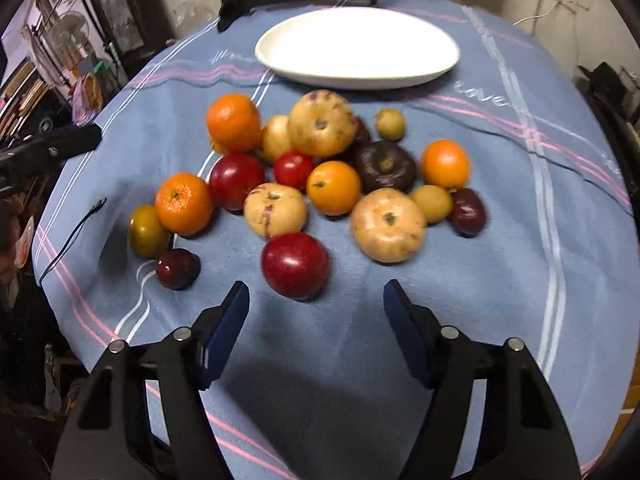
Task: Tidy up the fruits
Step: 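Grasp a yellow fruit with the left tool while the right tool grasps a red plum, then place the yellow fruit on the plate with the left tool while the right tool places the red plum, then grasp a dark red plum with the left tool while the right tool grasps a pale pear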
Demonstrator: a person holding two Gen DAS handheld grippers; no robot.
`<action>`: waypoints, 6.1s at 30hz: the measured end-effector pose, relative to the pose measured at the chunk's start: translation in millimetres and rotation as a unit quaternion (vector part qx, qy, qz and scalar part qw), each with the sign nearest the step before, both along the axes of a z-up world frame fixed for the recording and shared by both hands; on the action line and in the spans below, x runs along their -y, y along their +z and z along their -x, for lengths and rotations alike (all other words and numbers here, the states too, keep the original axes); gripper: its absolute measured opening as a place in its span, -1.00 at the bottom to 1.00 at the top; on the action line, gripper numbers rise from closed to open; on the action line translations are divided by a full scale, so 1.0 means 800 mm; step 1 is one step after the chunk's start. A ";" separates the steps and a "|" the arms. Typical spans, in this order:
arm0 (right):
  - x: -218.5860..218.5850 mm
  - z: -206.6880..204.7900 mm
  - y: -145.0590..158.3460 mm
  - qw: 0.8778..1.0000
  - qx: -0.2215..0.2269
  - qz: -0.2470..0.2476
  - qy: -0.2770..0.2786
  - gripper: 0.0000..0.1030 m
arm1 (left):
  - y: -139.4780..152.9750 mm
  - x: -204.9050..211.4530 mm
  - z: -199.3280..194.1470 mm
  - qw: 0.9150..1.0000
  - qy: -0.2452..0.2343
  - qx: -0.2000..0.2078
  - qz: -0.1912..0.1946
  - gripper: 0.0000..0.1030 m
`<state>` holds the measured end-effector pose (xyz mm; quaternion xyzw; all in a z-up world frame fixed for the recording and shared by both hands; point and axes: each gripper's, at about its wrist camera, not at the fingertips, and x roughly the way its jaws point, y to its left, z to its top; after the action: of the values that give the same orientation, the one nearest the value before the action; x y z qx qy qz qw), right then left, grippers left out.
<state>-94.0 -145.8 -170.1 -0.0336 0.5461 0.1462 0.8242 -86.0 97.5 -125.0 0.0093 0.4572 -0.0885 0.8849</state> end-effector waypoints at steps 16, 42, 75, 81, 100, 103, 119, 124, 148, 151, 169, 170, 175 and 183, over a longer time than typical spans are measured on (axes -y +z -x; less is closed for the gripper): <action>0.024 0.018 0.003 0.999 -0.020 -0.040 0.026 -0.22 | -0.055 0.042 0.031 0.995 -0.083 -0.030 -0.053 0.89; 0.026 0.004 0.015 0.999 -0.008 -0.045 0.027 -0.22 | -0.064 0.070 0.015 0.989 -0.124 -0.081 0.002 -0.29; 0.052 -0.297 0.098 0.995 0.075 -0.064 0.006 -0.22 | -0.002 0.169 -0.289 0.996 -0.062 -0.015 -0.059 -0.28; 0.044 -0.335 0.072 0.997 0.058 -0.053 0.011 -0.22 | -0.033 0.170 -0.313 0.995 -0.059 -0.034 -0.067 -0.28; 0.068 -0.325 0.120 0.993 0.086 -0.079 0.009 0.21 | -0.008 0.175 -0.301 0.995 -0.052 -0.002 -0.081 0.36; 0.079 -0.295 0.135 0.992 0.097 -0.080 0.008 0.22 | 0.008 0.173 -0.284 0.995 -0.053 0.007 -0.079 0.36; 0.051 -0.063 0.113 0.988 0.114 -0.006 0.103 0.22 | 0.051 0.094 -0.107 0.994 -0.067 0.043 -0.070 0.57; 0.046 -0.038 0.085 0.992 0.078 -0.021 0.094 0.22 | 0.004 0.075 -0.024 0.993 -0.101 -0.005 -0.065 0.57; 0.070 -0.030 0.010 1.000 0.002 -0.003 0.018 0.22 | -0.086 0.084 0.014 0.985 -0.144 -0.099 -0.011 -0.39; 0.066 -0.038 0.002 1.000 -0.004 -0.009 0.016 0.22 | -0.072 0.071 0.017 0.987 -0.132 -0.091 -0.006 -0.39; 0.077 -0.044 0.016 0.997 -0.022 -0.072 0.021 -0.14 | -0.030 0.049 0.006 0.991 -0.101 -0.063 0.056 -0.39; 0.079 -0.044 0.016 0.997 -0.022 -0.073 0.019 -0.14 | -0.028 0.050 0.004 0.991 -0.102 -0.061 0.057 -0.39; 0.094 -0.046 0.024 0.995 -0.026 -0.099 0.002 -0.14 | -0.014 0.055 -0.013 0.992 -0.105 -0.045 0.059 -0.39; 0.105 -0.086 0.074 0.991 0.010 -0.134 -0.005 -0.14 | 0.019 0.065 -0.063 0.991 -0.108 -0.018 0.080 -0.39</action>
<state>-25.1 -229.6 -111.2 0.0786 0.5137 0.2135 0.8273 -35.5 45.6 -109.7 -0.0144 0.4607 -0.2198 0.8598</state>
